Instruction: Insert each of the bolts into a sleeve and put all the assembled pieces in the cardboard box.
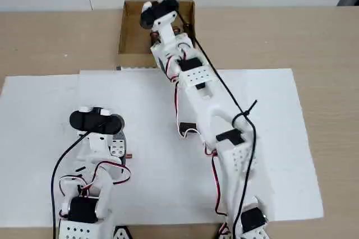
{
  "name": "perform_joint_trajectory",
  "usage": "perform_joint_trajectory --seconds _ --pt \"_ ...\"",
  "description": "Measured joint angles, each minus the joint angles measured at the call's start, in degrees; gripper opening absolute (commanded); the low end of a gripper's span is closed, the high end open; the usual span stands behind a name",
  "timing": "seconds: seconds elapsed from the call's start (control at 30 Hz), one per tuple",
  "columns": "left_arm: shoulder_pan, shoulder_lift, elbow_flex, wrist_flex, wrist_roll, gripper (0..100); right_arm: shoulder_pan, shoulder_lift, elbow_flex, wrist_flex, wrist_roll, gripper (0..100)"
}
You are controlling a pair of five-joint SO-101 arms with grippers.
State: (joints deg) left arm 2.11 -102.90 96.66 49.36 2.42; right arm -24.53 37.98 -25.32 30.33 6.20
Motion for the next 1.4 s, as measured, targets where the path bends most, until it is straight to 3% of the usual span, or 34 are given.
perform_joint_trajectory --seconds 0.53,0.77,1.03,1.23,1.4 --pt "0.0 0.0 0.0 0.0 0.0 1 0.0 -14.3 0.0 33.7 0.7 0.4" --pt "0.0 0.0 0.0 0.0 0.0 1 0.0 -17.8 0.0 48.6 12.8 0.4" --pt "0.0 0.0 0.0 0.0 0.0 1 -2.5 -22.6 -0.2 62.3 21.8 0.6" --pt "0.0 0.0 0.0 0.0 0.0 1 -2.9 -24.7 -0.2 65.1 26.3 14.7" --pt "0.0 0.0 0.0 0.0 0.0 1 -3.1 -25.2 3.2 65.3 30.2 15.6"
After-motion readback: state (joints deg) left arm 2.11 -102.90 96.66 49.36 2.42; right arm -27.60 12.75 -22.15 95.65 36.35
